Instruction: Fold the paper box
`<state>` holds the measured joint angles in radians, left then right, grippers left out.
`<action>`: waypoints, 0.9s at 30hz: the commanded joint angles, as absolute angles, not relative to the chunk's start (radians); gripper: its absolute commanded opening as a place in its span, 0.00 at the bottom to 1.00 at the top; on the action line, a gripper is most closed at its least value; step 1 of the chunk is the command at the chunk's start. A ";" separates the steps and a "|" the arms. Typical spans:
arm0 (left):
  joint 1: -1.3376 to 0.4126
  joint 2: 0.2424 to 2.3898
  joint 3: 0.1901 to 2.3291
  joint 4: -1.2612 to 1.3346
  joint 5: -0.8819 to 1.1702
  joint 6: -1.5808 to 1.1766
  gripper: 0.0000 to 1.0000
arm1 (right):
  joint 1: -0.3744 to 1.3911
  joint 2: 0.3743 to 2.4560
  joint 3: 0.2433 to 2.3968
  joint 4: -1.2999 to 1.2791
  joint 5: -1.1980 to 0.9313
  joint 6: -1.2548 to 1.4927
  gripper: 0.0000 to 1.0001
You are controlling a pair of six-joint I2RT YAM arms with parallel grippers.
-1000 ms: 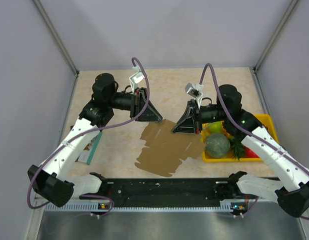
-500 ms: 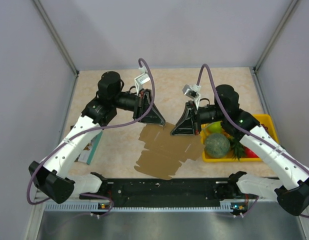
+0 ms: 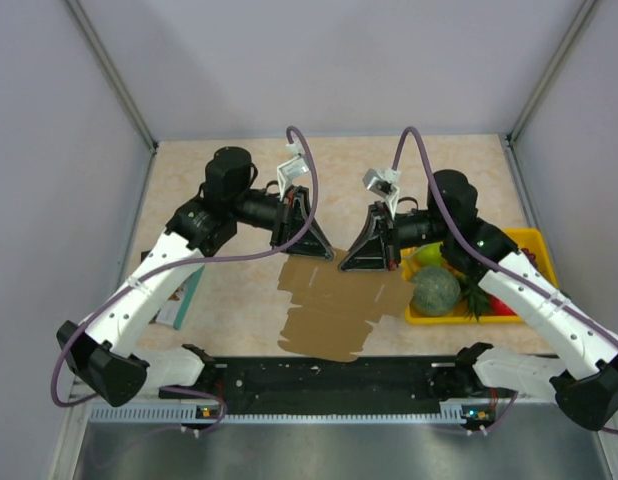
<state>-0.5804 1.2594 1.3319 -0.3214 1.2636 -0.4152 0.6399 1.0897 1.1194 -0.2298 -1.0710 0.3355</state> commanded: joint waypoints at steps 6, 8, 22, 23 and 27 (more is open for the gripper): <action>-0.591 1.262 1.396 -0.372 1.174 -0.341 0.00 | 0.684 1.100 1.132 -0.140 -1.028 0.339 0.00; -0.589 1.262 1.413 -0.425 1.154 -0.296 0.00 | 0.681 1.094 1.129 -0.156 -1.013 0.327 0.00; -0.227 1.011 1.119 -0.035 1.195 -0.666 0.57 | 0.614 1.034 1.072 -0.181 -0.994 0.302 0.00; -0.197 0.993 1.092 -0.023 1.177 -0.672 0.54 | 0.604 1.025 1.063 -0.164 -1.020 0.330 0.00; -0.172 0.907 0.941 0.036 1.143 -0.702 0.50 | 0.517 0.986 1.026 -0.022 -1.092 0.446 0.00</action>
